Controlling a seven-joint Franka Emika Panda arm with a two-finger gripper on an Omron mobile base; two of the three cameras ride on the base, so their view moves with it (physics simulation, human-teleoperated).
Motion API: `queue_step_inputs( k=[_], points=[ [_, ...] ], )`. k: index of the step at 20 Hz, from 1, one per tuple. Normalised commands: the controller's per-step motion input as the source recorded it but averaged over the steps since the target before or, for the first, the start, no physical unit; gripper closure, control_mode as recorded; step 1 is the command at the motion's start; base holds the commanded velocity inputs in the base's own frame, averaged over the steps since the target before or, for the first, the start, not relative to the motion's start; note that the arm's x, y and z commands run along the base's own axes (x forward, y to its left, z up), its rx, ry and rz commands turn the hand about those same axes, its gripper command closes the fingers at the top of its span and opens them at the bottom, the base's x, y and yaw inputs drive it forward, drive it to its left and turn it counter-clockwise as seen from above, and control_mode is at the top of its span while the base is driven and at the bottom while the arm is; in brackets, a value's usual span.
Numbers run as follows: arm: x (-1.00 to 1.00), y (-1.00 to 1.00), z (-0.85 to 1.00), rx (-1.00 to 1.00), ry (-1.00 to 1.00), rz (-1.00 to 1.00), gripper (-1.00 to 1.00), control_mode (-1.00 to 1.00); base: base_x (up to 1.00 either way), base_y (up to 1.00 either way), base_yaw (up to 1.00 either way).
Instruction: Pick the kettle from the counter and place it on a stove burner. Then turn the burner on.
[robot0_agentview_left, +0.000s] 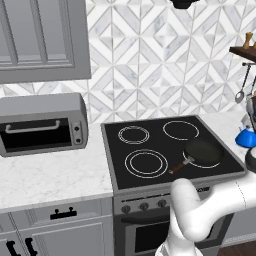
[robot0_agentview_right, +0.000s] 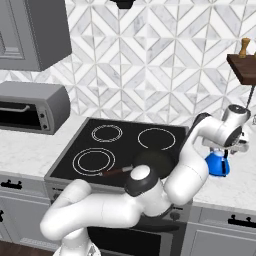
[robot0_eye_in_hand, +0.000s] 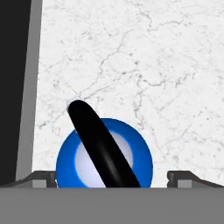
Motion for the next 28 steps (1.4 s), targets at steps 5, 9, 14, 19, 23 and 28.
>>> queue_step_inputs(
  k=[5,9,14,19,23,28],
  points=[
    [0.01,0.00,-0.03,0.00,-0.05,0.00,1.00,-1.00,0.00,0.00,0.00],
    [0.00,0.00,0.00,0.00,-0.06,0.00,1.00,-1.00,0.00,0.00,0.00],
    [-0.19,0.27,0.36,0.00,-0.15,0.01,1.00,-1.00,0.00,0.00,0.00],
    [-0.40,0.98,0.93,0.00,-0.27,0.02,1.00,-1.00,0.00,0.00,0.00],
    [-0.14,1.00,0.79,-0.03,-0.20,0.00,1.00,-1.00,0.00,0.00,0.00],
    [-0.01,1.00,0.29,-0.12,-0.15,0.00,1.00,-1.00,0.00,0.00,0.00]
  ],
)
